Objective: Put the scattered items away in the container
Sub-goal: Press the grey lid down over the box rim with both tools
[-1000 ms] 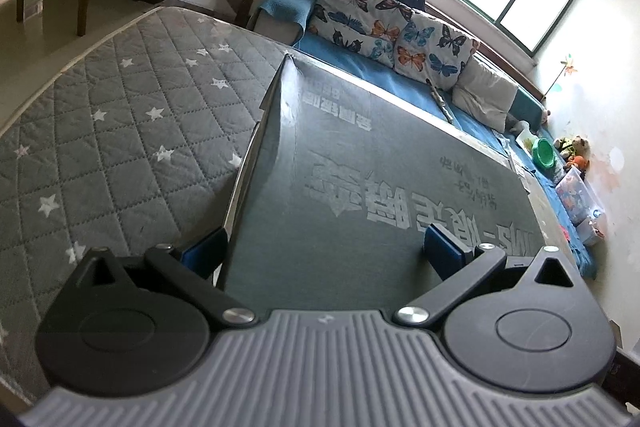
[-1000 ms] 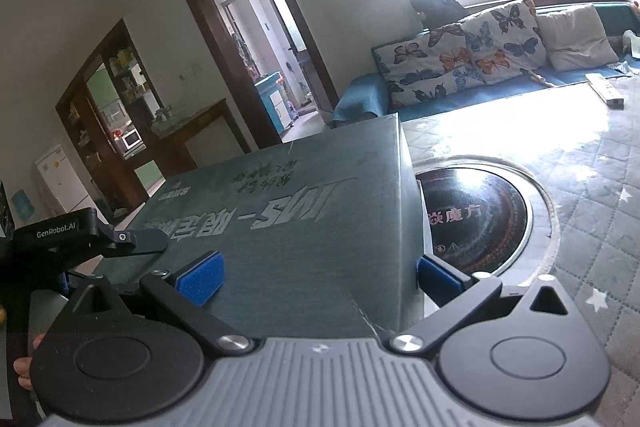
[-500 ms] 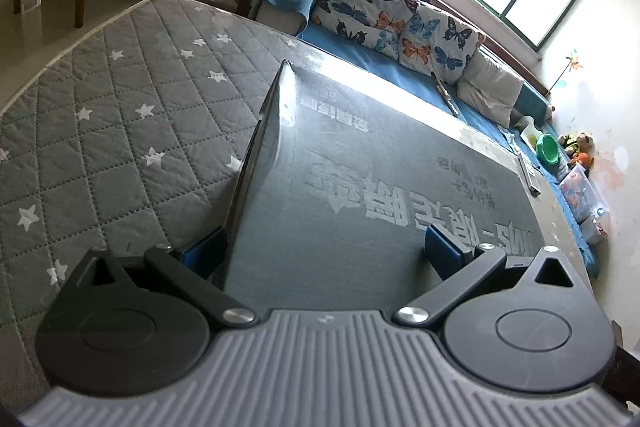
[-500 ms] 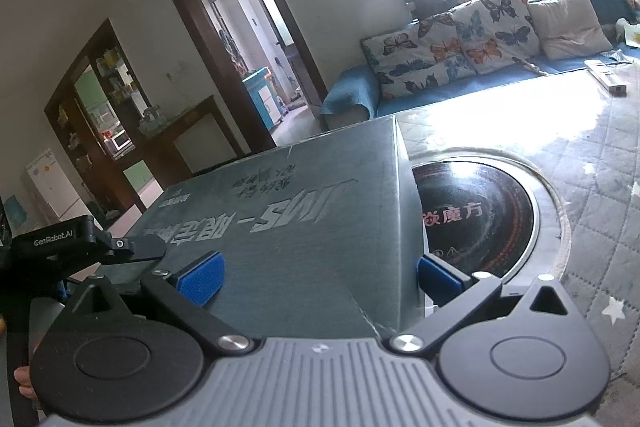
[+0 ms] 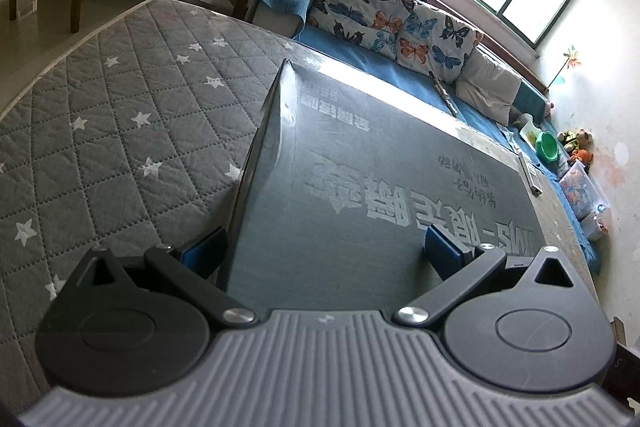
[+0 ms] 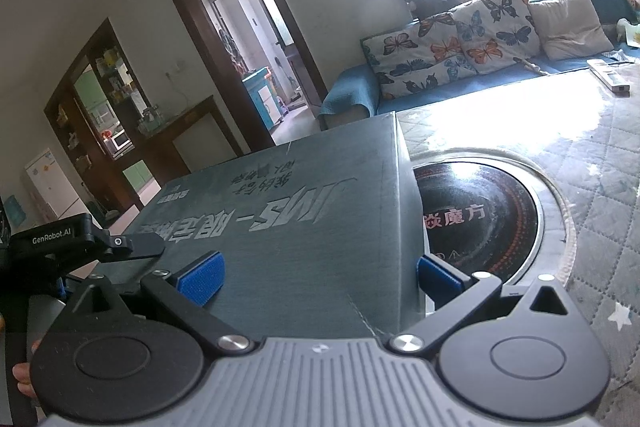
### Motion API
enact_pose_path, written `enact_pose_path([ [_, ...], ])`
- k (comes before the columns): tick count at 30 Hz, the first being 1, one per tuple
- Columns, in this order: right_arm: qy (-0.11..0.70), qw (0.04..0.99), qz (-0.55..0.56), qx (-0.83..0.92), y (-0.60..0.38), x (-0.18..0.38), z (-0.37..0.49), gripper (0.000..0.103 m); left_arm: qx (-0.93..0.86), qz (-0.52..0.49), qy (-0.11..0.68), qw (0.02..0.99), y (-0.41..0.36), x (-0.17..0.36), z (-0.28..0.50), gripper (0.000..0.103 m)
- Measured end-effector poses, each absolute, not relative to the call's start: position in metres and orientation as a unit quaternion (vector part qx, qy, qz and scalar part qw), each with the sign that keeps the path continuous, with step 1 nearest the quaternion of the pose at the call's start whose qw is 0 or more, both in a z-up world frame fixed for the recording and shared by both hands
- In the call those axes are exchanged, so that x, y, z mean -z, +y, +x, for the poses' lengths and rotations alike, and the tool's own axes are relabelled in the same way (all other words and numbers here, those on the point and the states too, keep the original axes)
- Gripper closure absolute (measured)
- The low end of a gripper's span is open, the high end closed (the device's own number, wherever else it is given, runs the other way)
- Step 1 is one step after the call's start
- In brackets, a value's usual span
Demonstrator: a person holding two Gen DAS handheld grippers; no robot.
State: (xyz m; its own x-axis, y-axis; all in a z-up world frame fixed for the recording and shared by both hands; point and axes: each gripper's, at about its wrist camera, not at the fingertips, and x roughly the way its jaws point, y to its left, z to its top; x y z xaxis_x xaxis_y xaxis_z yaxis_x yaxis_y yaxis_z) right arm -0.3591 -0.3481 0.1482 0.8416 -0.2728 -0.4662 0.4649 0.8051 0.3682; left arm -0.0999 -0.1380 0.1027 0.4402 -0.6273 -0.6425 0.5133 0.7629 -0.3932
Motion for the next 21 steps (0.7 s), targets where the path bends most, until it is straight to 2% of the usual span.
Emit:
enact_pose_path([
  [21,0.206,0.93,0.234,0.194,-0.351,-0.154,-0.351,0.0,0.34,-0.077,0.424,0.836,-0.135,-0.102,-0.09,0.0],
])
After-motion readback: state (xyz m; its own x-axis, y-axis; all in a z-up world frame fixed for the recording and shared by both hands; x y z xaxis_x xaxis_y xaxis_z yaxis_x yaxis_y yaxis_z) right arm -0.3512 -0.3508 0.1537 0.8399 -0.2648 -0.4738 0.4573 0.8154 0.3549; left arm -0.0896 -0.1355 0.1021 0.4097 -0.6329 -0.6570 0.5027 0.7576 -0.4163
